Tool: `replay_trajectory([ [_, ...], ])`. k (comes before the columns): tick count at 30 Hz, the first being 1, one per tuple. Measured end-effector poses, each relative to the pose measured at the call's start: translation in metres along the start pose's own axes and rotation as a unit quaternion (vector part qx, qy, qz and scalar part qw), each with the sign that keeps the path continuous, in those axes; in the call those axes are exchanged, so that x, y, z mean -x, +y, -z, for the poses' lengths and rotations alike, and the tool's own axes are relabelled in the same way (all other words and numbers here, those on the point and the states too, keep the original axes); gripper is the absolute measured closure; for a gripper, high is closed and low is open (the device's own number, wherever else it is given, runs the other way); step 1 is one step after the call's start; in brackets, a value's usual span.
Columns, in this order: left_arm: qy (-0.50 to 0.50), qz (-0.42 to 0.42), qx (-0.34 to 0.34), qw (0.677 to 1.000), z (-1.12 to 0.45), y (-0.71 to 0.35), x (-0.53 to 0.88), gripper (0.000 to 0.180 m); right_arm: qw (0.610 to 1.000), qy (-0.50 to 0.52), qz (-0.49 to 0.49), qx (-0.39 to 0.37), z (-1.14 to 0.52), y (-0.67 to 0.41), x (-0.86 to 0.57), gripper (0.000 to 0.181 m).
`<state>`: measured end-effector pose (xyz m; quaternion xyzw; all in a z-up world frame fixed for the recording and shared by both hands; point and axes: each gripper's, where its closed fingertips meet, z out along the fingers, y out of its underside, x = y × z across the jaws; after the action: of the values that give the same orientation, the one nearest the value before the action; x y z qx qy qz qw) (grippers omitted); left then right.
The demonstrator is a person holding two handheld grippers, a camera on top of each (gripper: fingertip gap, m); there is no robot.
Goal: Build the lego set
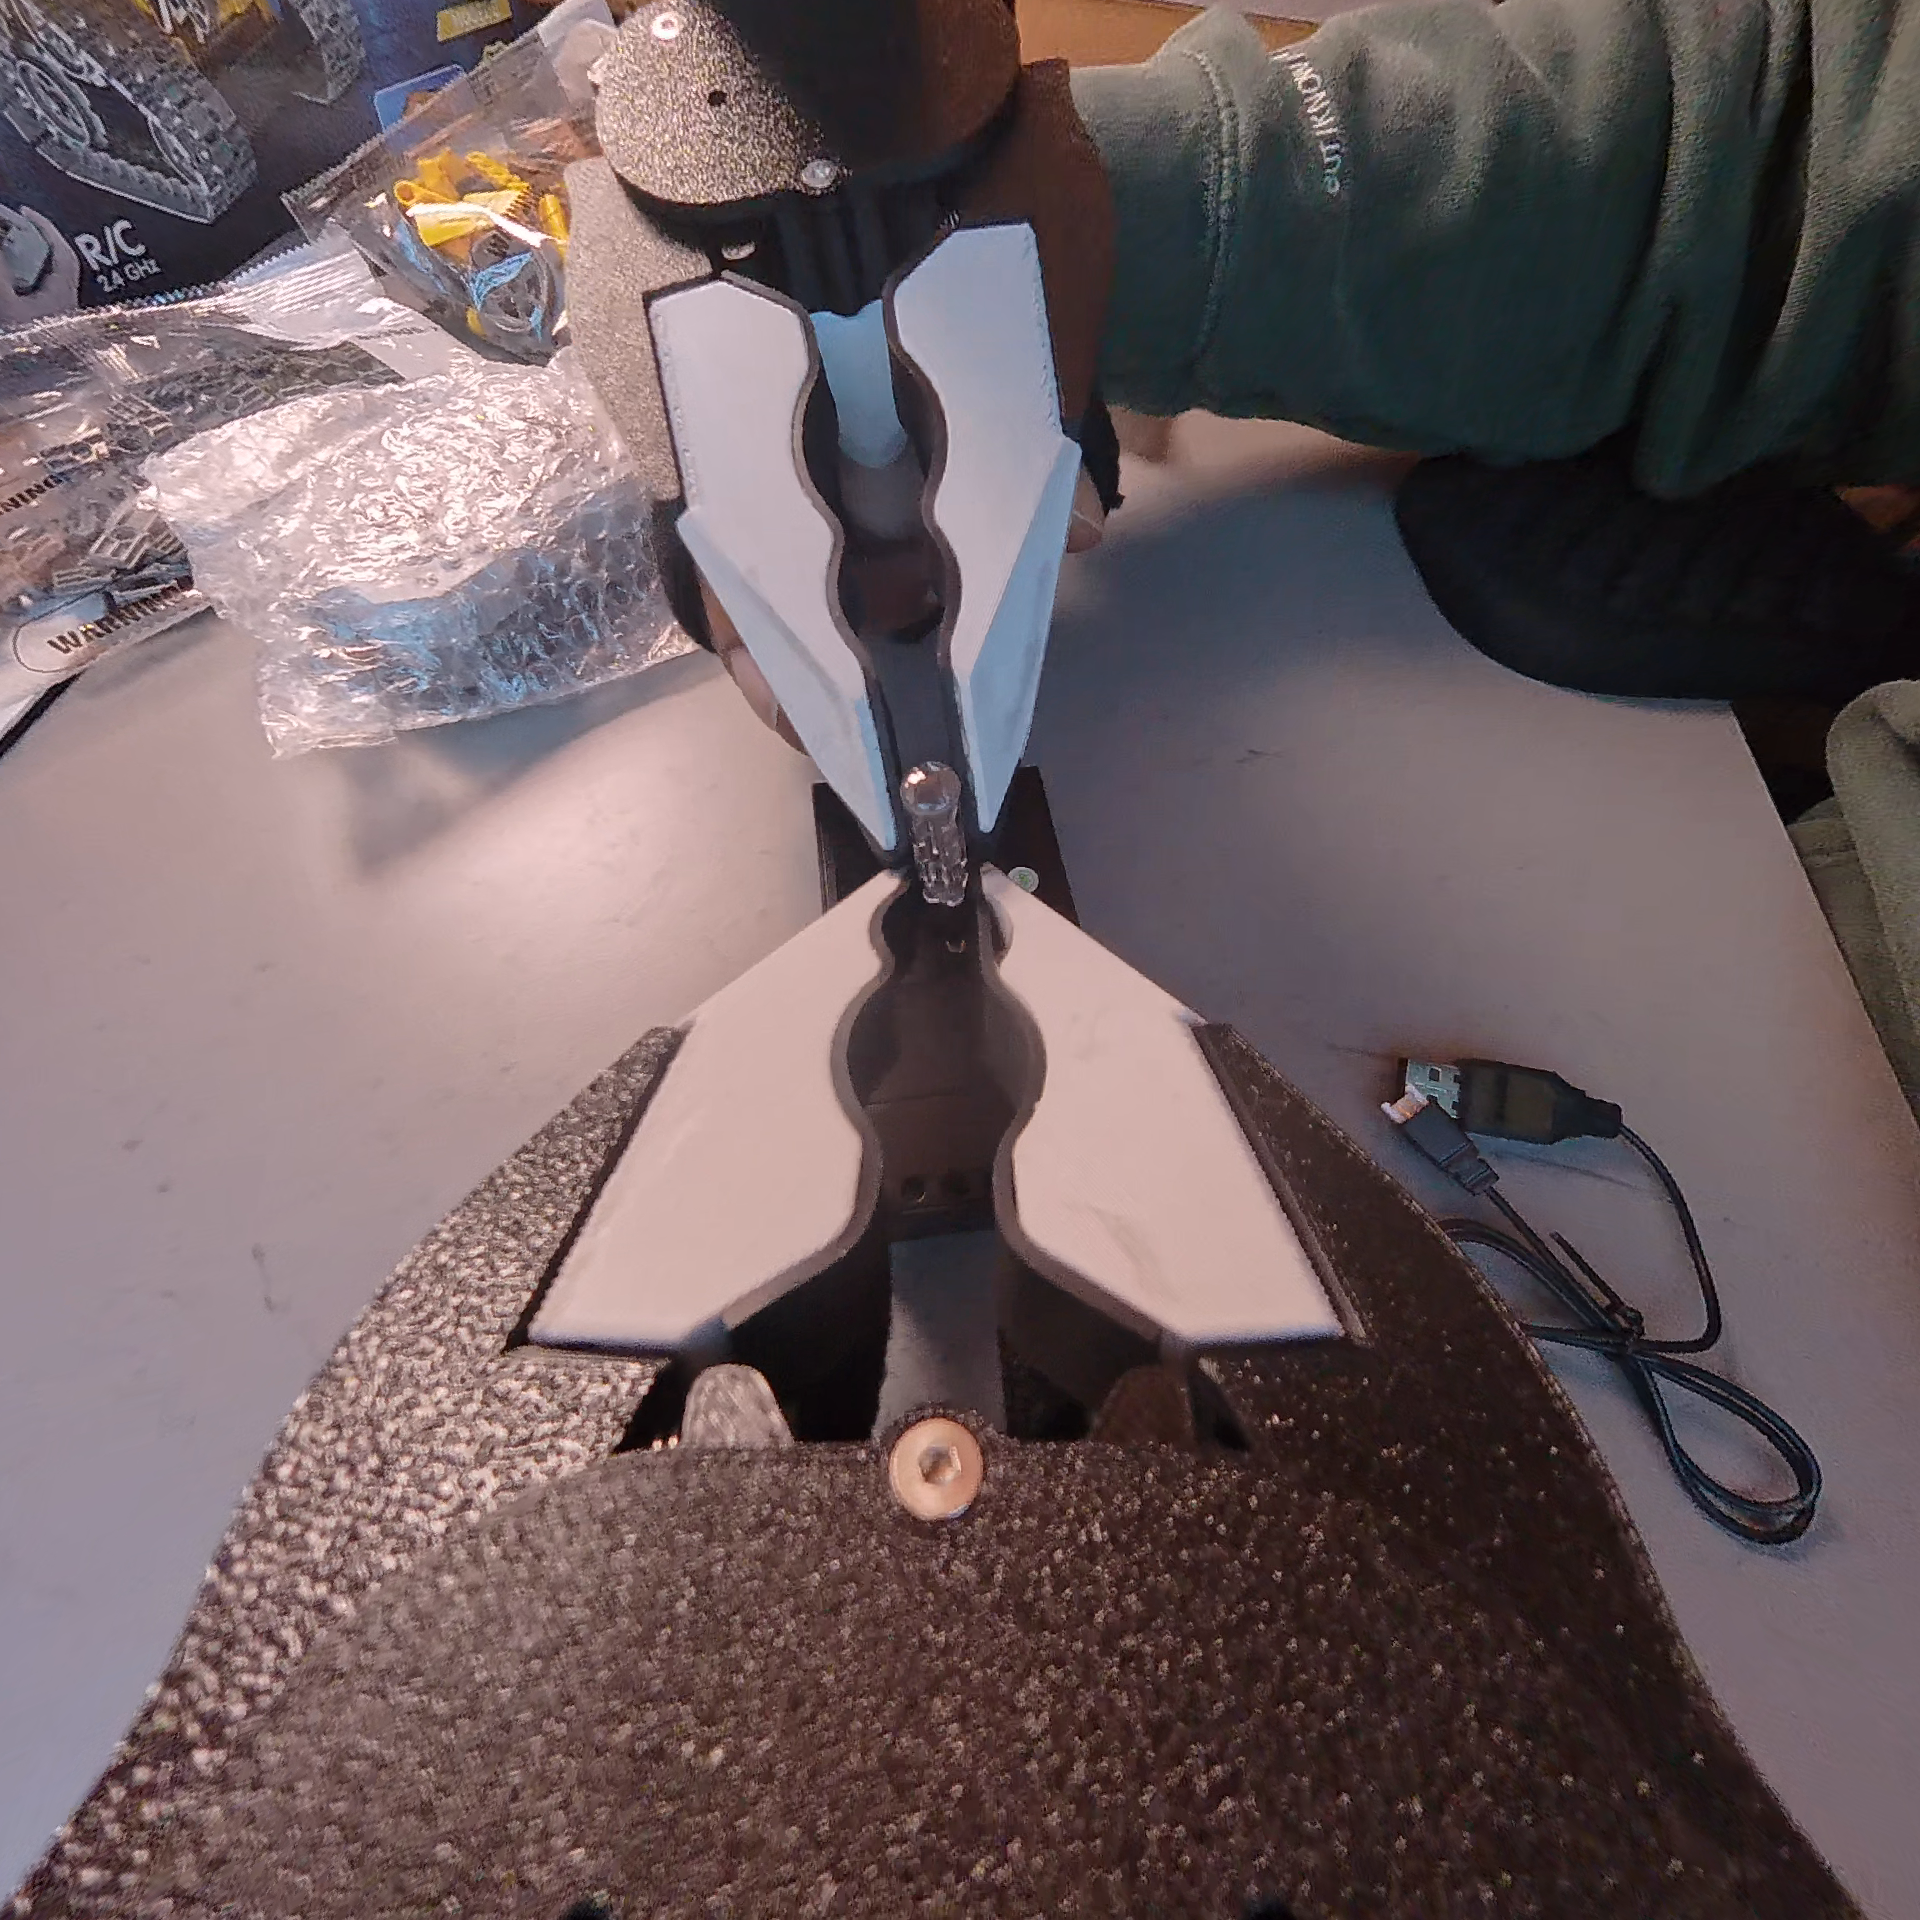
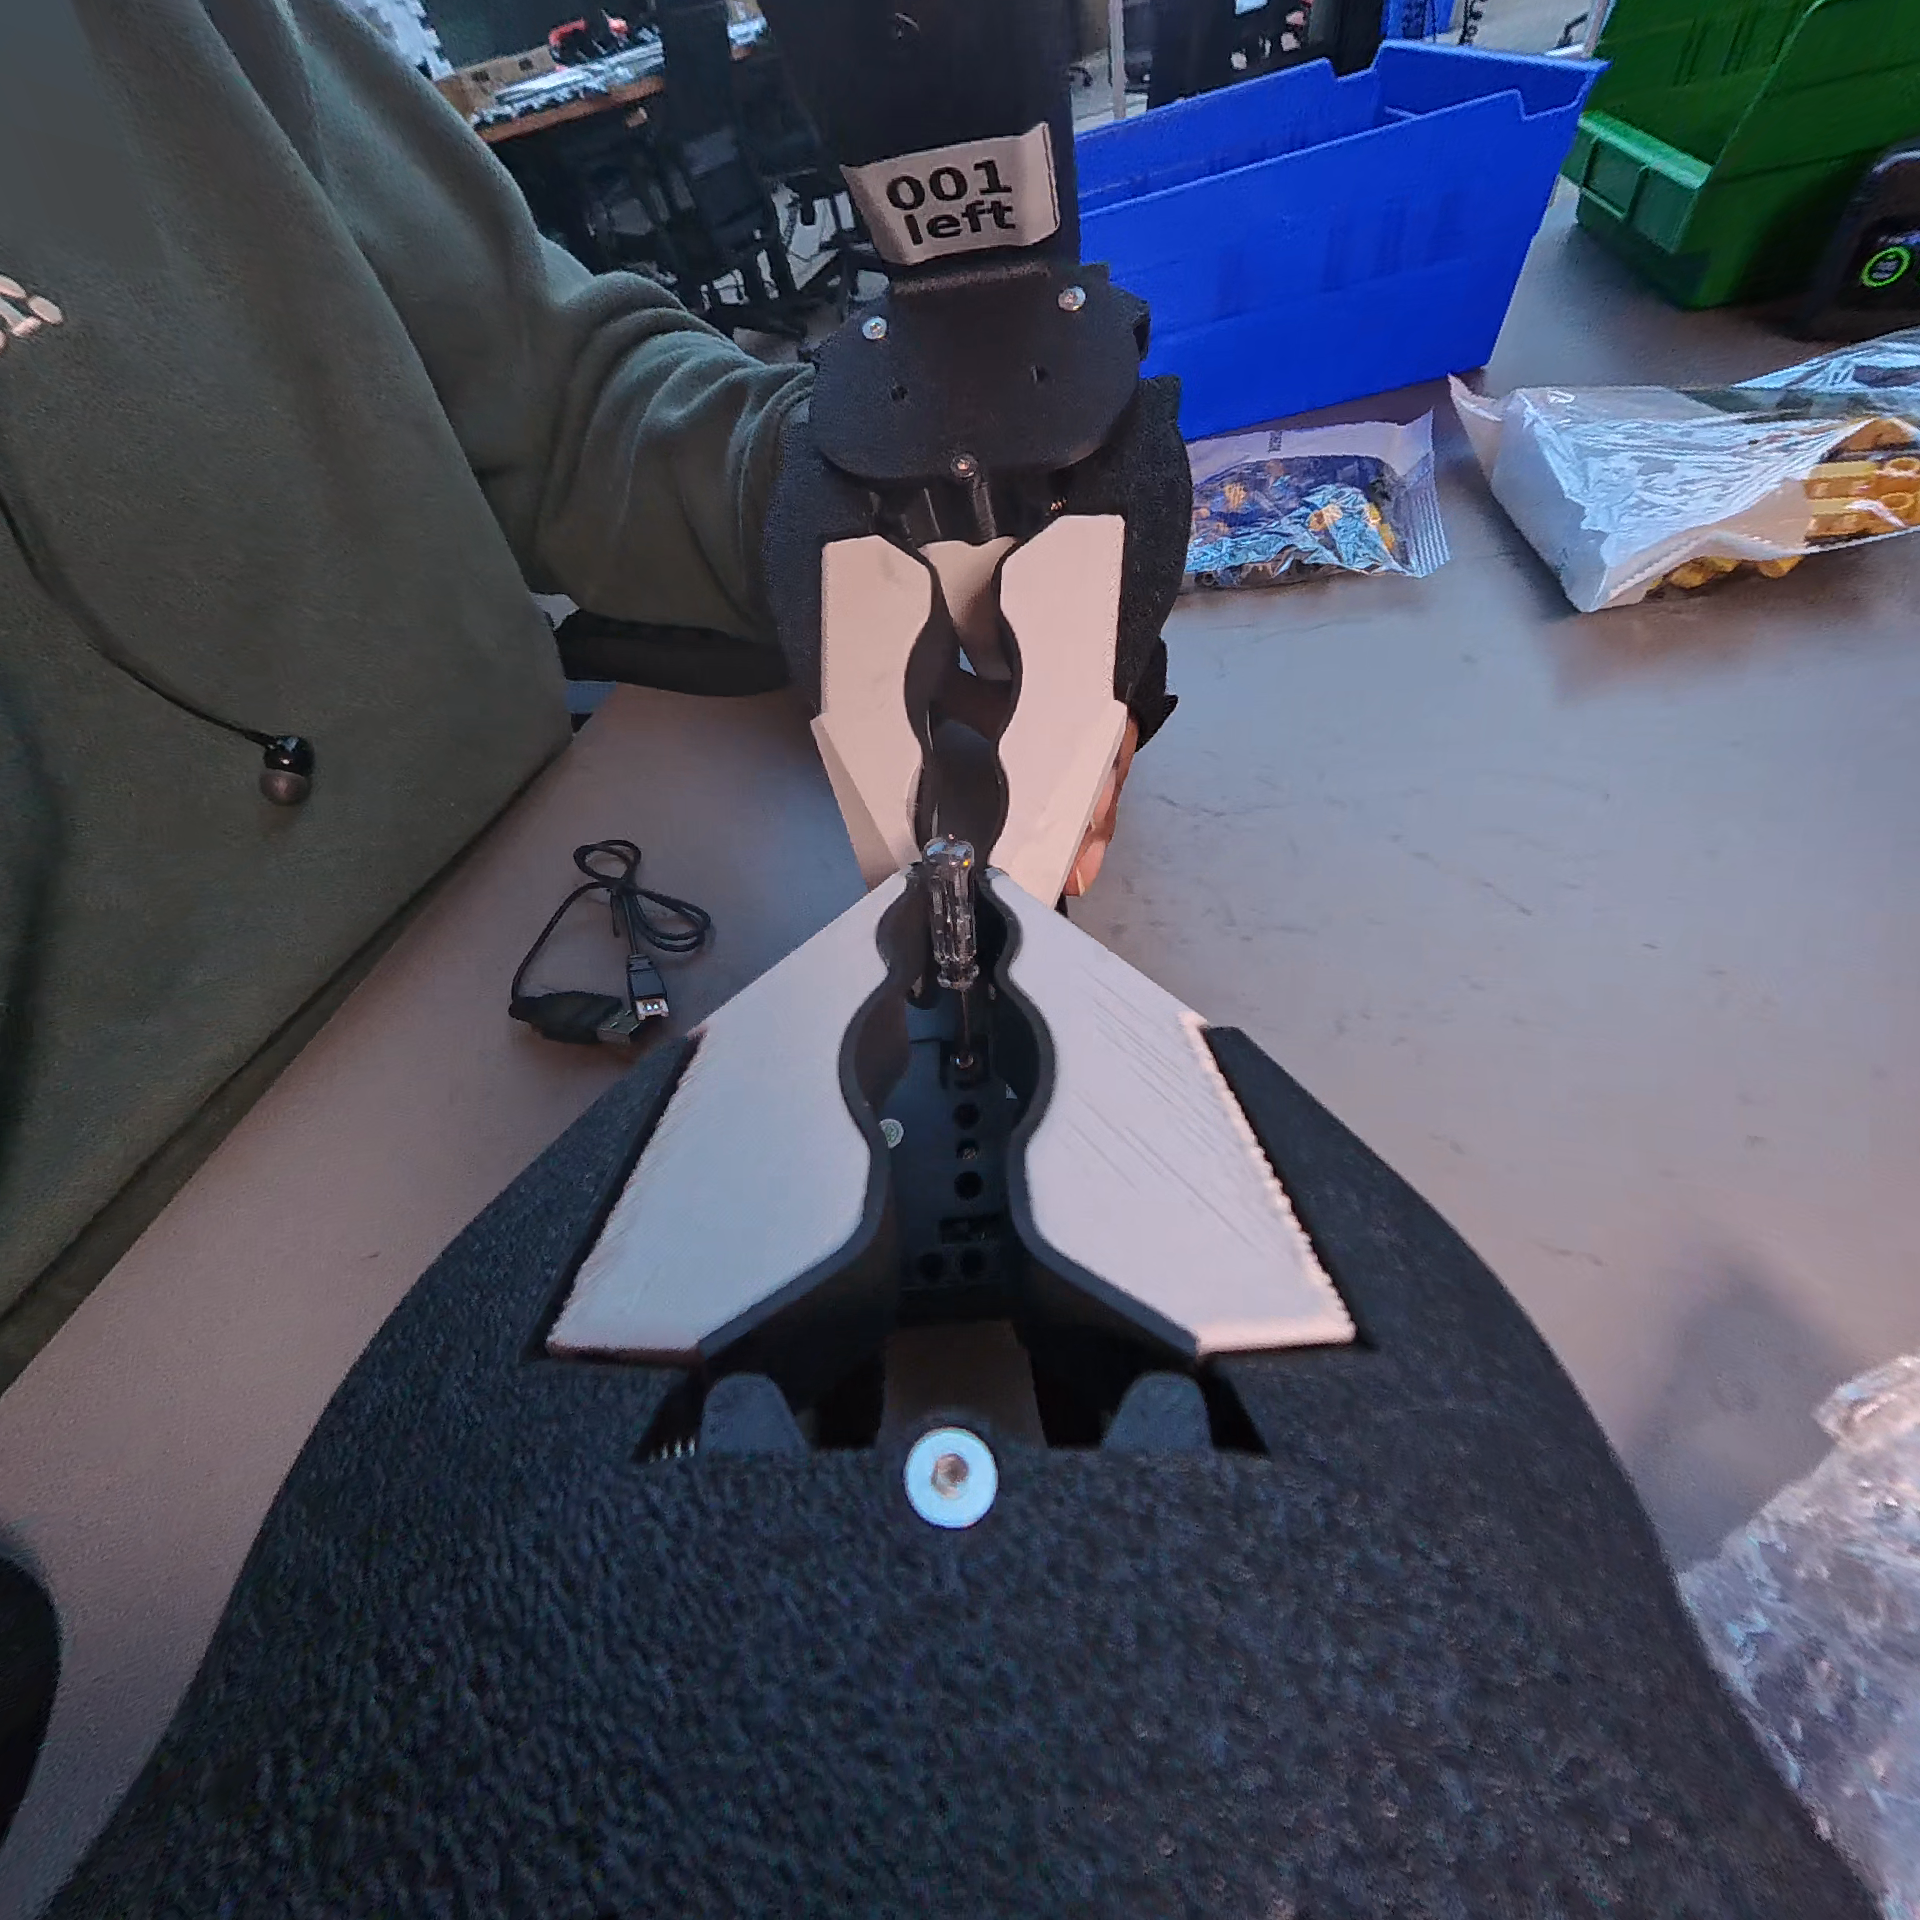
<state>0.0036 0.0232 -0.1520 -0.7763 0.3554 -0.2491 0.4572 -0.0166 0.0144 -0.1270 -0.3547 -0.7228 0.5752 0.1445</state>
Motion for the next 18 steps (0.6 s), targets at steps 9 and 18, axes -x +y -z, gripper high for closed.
replay_trajectory([
  [9, -0.015, -0.009, 0.006, 1.0, -0.002, -0.001, 0.0, 0.173, 0.967, 0.255, -0.006, 0.019, 0.012, -0.002, -0.01, 0.158],
  [18, -0.022, -0.015, 0.011, 1.0, -0.003, -0.001, 0.0, 0.173, 0.882, 0.46, -0.105, -0.015, 0.01, 0.005, -0.007, 0.171],
])
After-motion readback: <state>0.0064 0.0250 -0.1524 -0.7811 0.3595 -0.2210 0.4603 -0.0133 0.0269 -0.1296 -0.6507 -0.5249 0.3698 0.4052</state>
